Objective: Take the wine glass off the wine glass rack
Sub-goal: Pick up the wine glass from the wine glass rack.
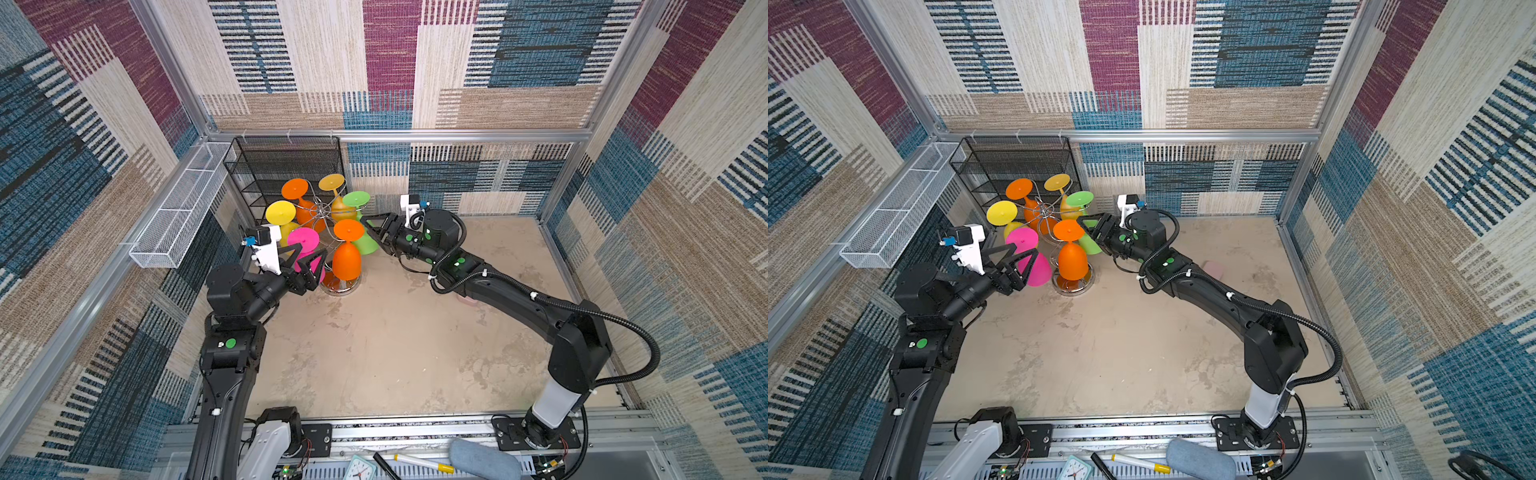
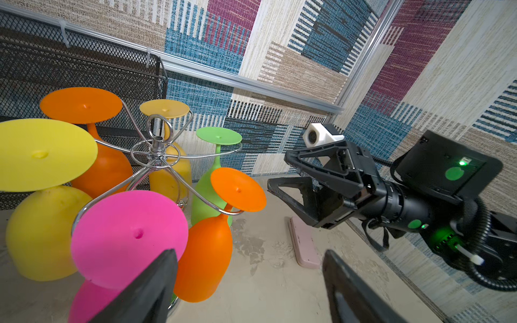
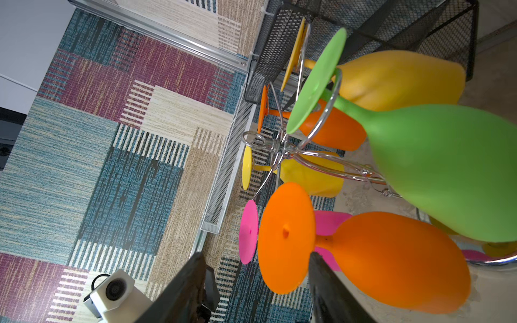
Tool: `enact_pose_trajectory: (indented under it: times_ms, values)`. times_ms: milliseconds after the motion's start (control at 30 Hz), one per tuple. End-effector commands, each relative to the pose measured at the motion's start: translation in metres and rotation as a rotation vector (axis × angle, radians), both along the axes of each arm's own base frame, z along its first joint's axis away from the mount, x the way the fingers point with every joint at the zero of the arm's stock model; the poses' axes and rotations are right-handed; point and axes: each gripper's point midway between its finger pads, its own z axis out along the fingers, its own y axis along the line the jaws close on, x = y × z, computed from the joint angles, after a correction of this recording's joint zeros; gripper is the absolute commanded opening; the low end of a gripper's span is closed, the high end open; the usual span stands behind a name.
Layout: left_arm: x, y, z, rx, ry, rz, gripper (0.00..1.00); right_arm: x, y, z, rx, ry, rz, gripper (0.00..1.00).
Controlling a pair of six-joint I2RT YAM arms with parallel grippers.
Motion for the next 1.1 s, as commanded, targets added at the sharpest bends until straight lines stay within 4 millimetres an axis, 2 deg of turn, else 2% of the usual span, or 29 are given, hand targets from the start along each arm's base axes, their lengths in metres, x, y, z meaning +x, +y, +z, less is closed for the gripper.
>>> enact_pose_trajectory:
  times_ms: [0, 167, 400, 667, 1067]
  values:
    - [0.001, 0.0, 0.008, 0.04, -0.06, 0.002, 0.84, 0.001, -0.002, 0.003, 0.002, -0.014, -0.019, 0.61]
    - [0.002, -0.001, 0.006, 0.042, -0.057, -0.001, 0.84, 0.003, 0.004, -0.006, -0.003, 0.006, -0.001, 0.6]
    - [0.001, -0.004, 0.006, 0.046, -0.059, -0.01, 0.84, 0.008, 0.019, -0.017, 0.011, 0.031, 0.046, 0.5]
    - [0.001, -0.008, 0.005, 0.045, -0.057, -0.026, 0.84, 0.01, 0.023, -0.008, 0.033, 0.018, 0.058, 0.38]
    - [0.0, -0.007, 0.005, 0.048, -0.06, -0.023, 0.83, 0.009, 0.027, -0.008, 0.044, 0.026, 0.071, 0.2]
